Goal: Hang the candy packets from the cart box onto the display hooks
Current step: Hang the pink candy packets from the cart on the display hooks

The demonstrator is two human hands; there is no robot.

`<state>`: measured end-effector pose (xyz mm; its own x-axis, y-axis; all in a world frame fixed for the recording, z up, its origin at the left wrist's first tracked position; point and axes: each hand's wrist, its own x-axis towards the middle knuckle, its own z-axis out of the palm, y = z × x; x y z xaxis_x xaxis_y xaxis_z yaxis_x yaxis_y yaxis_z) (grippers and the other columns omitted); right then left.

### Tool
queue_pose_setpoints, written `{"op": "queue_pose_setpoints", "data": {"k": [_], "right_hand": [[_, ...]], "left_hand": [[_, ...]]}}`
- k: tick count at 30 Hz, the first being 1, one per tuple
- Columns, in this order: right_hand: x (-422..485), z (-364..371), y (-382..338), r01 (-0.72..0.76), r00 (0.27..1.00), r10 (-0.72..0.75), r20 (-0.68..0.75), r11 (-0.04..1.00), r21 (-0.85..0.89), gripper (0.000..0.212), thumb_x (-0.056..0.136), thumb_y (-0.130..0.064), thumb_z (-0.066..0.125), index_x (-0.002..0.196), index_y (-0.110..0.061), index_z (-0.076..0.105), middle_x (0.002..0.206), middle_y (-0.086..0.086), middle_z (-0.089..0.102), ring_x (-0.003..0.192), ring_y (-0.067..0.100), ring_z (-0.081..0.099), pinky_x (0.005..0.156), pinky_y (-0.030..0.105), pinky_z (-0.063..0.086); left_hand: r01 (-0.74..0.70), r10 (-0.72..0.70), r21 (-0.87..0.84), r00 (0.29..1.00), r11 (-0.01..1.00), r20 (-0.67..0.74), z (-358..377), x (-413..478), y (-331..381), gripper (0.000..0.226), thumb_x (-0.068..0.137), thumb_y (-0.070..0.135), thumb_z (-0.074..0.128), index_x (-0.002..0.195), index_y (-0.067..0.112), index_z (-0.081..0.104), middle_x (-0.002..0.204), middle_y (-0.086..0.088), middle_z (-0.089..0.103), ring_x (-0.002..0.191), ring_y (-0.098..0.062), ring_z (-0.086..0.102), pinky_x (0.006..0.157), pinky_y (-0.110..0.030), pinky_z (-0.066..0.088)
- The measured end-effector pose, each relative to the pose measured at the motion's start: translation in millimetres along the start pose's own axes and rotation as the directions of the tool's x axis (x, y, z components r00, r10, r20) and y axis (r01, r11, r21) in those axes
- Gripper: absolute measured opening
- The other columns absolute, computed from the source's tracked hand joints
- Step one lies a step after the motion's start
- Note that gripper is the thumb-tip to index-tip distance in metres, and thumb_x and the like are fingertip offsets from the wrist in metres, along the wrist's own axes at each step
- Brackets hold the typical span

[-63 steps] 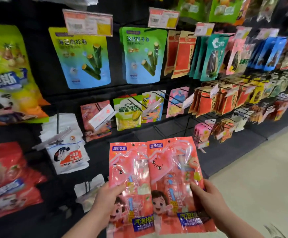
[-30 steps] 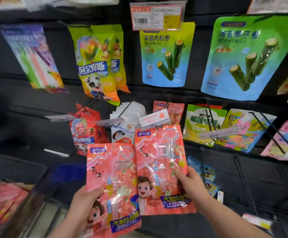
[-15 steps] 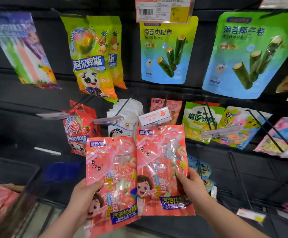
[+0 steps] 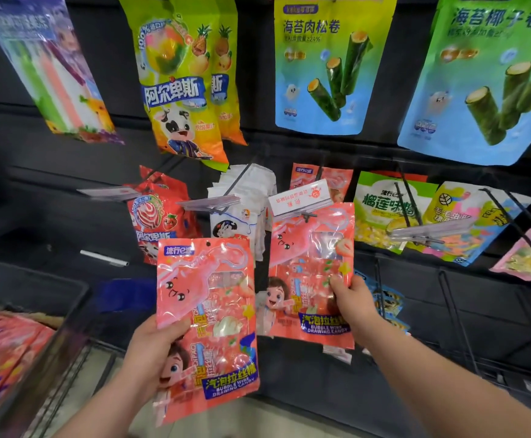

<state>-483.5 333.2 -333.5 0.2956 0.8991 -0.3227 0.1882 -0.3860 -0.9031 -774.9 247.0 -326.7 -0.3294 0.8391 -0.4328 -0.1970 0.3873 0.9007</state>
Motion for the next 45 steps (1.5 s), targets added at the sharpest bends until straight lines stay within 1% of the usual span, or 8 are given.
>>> {"op": "queue_pose_setpoints", "data": {"k": [5,16,18,21,23,27,41,45], "right_hand": [[28.7,8.1,-1.4,-0.024,0.999,0.023,-0.03,0.998,-0.054,0.038,0.099,-0.029,0.043,0.128,-0.004,0.044,0.11,0.015,0.057,0.09,0.026,0.051,0.077,0.033,0.039],[30.7,4.3,5.5,-0.026,0.997,0.011,-0.072,0.978,-0.208,0.047,0.099,-0.028,0.045,0.133,0.005,0.045,0.131,0.023,0.054,0.117,0.038,0.053,0.086,0.037,0.042],[7.2,2.2,7.3,0.024,1.0,-0.022,0.012,0.99,-0.14,0.042,0.098,-0.032,0.05,0.125,0.0,0.053,0.125,0.017,0.059,0.108,0.033,0.058,0.077,0.031,0.04],[-28.8,1.1,20.5,-0.135,0.924,0.106,0.367,0.989,0.053,0.042,0.092,-0.053,0.049,0.108,-0.017,0.064,0.103,-0.003,0.073,0.088,0.014,0.065,0.074,0.03,0.044],[-49.2,0.5,27.4,-0.142,0.889,0.097,0.448,0.987,0.068,0.03,0.094,-0.042,0.052,0.101,-0.017,0.065,0.088,-0.005,0.075,0.078,0.011,0.068,0.069,0.025,0.05],[-63.5,-1.4,34.1,0.04,0.959,-0.063,0.278,0.995,0.088,0.008,0.094,-0.017,0.058,0.097,-0.013,0.064,0.085,0.004,0.074,0.072,0.01,0.069,0.062,0.021,0.053],[-58.2,-7.4,18.0,0.089,0.988,-0.098,0.118,0.993,0.079,0.008,0.095,-0.019,0.056,0.099,-0.017,0.062,0.094,0.0,0.073,0.082,0.011,0.07,0.059,0.017,0.049],[-53.4,-5.5,14.2,0.096,0.991,-0.1,0.09,0.994,0.048,0.006,0.094,-0.022,0.058,0.096,-0.018,0.062,0.096,0.002,0.072,0.088,0.017,0.069,0.075,0.034,0.056]], "left_hand": [[0.001,-0.001,0.006,1.0,1.0,0.019,5.4,0.2,-3.9,0.022,0.086,0.004,0.065,0.108,0.0,0.063,0.086,-0.021,0.075,0.076,-0.038,0.072,0.071,-0.043,0.056],[0.016,-0.022,0.036,0.988,0.999,0.154,27.5,1.8,-8.6,0.019,0.086,-0.002,0.063,0.105,0.0,0.064,0.086,-0.019,0.076,0.074,-0.031,0.073,0.067,-0.037,0.058],[0.012,-0.014,0.011,0.981,1.0,0.194,36.5,2.0,-9.9,0.019,0.085,-0.007,0.061,0.103,-0.002,0.065,0.086,-0.019,0.076,0.068,-0.025,0.073,0.062,-0.032,0.057],[0.042,-0.037,-0.013,0.961,0.999,0.276,52.7,-0.4,-9.8,0.021,0.086,-0.009,0.059,0.107,-0.006,0.064,0.084,-0.02,0.075,0.064,-0.023,0.072,0.057,-0.032,0.057],[0.068,-0.052,-0.037,0.946,0.997,0.319,64.6,-2.6,-8.8,0.021,0.088,-0.011,0.056,0.106,-0.007,0.063,0.075,-0.015,0.075,0.06,-0.021,0.072,0.054,-0.03,0.057],[0.05,-0.044,-0.007,0.936,0.999,0.349,85.7,2.3,-7.1,0.023,0.081,-0.009,0.067,0.102,-0.001,0.068,0.085,-0.017,0.075,0.073,-0.027,0.072,0.081,-0.043,0.056],[-0.022,-0.056,0.172,0.899,0.985,0.434,110.0,20.1,10.2,0.015,0.092,0.012,0.062,0.106,0.01,0.065,0.091,-0.007,0.077,0.087,-0.022,0.074,0.074,-0.036,0.056],[-0.014,-0.067,0.173,0.889,0.985,0.453,111.9,25.0,12.6,0.017,0.091,0.015,0.063,0.108,0.01,0.064,0.093,-0.009,0.077,0.089,-0.025,0.074,0.083,-0.043,0.056]]}}
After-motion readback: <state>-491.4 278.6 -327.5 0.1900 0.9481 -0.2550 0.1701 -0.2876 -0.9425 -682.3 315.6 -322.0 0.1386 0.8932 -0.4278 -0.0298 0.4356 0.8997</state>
